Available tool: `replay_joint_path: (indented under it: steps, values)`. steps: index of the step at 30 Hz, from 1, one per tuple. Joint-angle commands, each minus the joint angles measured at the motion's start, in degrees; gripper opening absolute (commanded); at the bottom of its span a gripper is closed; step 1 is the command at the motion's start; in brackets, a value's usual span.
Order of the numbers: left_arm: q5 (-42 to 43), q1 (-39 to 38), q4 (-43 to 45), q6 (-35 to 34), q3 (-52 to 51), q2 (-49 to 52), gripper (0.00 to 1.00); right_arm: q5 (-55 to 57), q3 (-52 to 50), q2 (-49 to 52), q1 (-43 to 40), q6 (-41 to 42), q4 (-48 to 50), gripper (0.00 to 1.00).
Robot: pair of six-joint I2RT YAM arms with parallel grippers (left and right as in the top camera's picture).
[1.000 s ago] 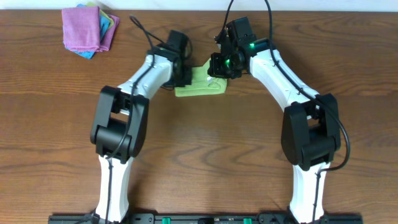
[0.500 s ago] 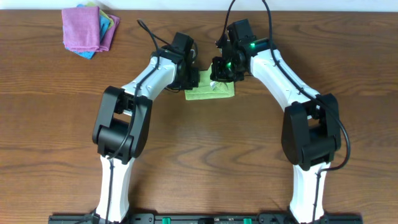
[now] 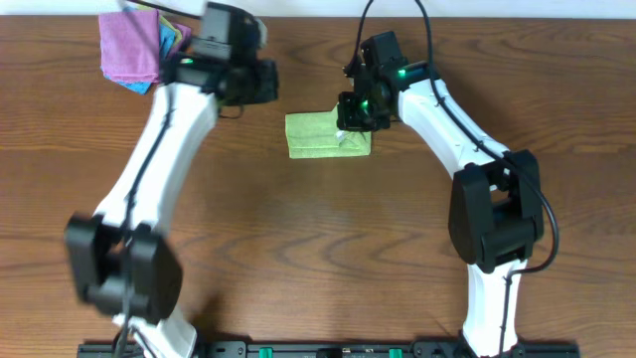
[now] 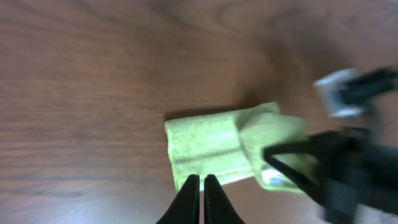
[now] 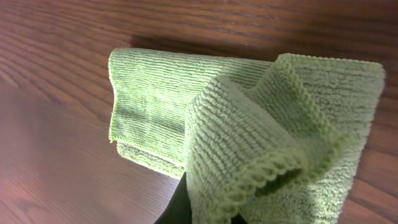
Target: Fold the cloth
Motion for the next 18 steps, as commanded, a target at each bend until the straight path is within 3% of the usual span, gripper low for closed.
replay_joint_path:
  steps: [1,10,18]
  values:
    - [0.63,3.10,-2.29,3.52,0.92,-5.35,0.06,0.68,0.76,-1.64,2.47,-2.19,1.53,0.01]
    - [6.97,12.26,-10.45,5.53,0.92,-14.05,0.06,11.39,0.72,-1.62,7.15,-2.54,5.33,0.01]
    - [6.99,12.48,-11.21,6.38,0.92,-14.12,0.06,11.85,0.72,1.07,8.81,-2.54,6.80,0.01]
